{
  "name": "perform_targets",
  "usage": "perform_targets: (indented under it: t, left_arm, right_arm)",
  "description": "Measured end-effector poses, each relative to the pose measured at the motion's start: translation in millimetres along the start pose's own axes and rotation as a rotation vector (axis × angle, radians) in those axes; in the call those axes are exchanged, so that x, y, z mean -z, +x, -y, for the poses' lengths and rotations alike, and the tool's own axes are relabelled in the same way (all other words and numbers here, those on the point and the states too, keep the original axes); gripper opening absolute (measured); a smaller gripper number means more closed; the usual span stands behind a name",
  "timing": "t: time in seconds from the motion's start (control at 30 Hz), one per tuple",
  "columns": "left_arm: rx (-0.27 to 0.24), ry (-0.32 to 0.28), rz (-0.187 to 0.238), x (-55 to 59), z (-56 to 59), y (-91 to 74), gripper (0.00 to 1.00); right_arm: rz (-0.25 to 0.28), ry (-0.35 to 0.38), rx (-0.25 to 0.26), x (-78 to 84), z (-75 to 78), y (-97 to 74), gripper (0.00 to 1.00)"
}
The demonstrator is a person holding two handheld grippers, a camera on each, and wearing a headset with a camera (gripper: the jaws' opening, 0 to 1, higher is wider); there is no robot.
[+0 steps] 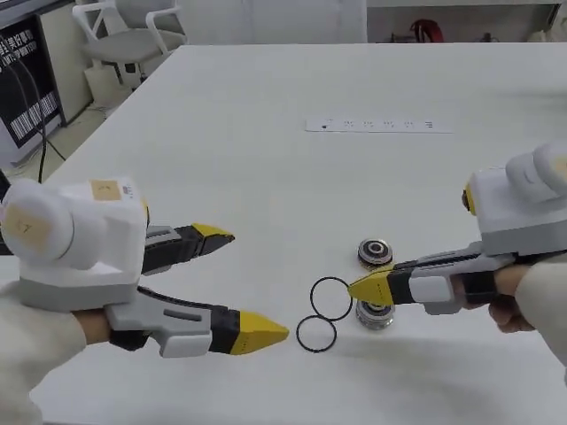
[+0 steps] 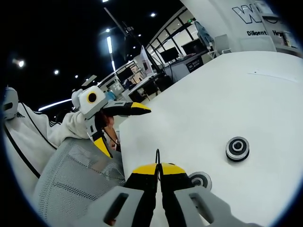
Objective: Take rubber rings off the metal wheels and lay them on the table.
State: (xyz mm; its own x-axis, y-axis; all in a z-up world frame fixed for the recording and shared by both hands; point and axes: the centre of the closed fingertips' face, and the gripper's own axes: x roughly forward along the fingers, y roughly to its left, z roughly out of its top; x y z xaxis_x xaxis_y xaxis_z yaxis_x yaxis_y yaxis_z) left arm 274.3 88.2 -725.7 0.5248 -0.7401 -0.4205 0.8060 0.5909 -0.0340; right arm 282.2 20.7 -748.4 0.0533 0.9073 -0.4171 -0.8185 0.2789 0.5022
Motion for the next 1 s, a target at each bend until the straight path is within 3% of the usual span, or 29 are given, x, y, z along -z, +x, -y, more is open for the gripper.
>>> perform_targets:
  t: [1.0]
  left_arm:
    - [0.013,0.0,-0.022,5.1,2.6,1.8,0.81]
  right_arm:
    - [-0.138,-0.033,-0.001,30.8,0.6,12.8,0.0]
